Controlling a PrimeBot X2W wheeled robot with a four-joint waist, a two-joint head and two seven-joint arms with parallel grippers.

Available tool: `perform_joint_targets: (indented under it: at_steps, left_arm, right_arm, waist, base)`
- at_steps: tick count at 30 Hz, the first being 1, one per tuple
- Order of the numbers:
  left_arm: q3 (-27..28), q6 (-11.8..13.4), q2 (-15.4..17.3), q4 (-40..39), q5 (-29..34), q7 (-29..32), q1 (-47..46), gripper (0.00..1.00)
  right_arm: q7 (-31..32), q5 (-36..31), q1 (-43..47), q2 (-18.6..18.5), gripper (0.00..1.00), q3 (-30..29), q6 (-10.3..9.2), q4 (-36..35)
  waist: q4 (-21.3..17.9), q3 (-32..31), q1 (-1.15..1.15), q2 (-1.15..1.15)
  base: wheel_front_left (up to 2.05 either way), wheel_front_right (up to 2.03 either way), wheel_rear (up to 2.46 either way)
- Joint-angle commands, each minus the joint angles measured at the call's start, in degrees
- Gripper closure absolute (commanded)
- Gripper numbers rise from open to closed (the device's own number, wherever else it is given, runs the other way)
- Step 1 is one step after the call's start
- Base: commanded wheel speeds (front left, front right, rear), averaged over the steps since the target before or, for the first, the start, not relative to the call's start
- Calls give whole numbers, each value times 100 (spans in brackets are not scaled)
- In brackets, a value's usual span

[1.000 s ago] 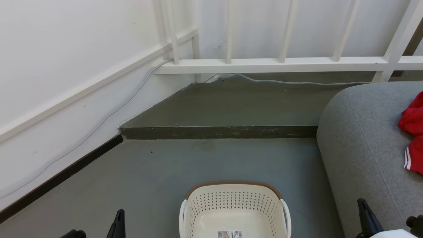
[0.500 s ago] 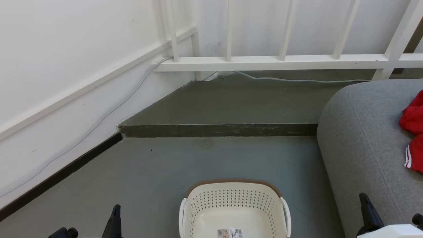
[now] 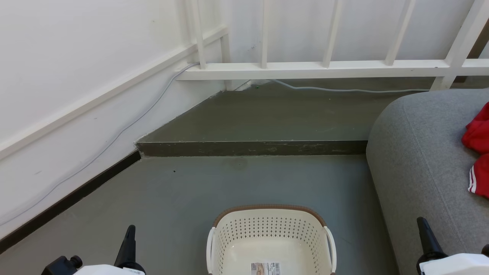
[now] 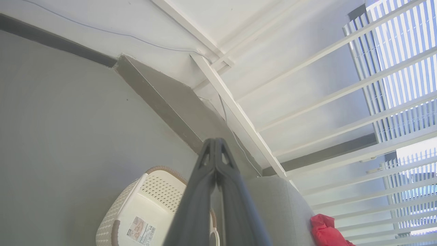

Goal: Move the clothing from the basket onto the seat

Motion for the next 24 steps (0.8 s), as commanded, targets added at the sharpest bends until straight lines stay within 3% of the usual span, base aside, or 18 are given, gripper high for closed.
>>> perform_joint_targets:
  at_steps: [1, 24]
  left_arm:
    - [156, -67, 43, -174, -155, 29, -329, 100]
    - [432, -244, 53, -212, -1544, 418, -609, 100]
  right_arm:
    - [60, 164, -286, -54, 100, 21, 18, -191]
    - [439, 1546, -461, 65, 100, -180, 22, -331]
  waist:
    - [0, 5, 0, 0]
    - [-10, 93, 0, 0]
  base:
    - [0, 0, 0]
    - [0, 0, 0]
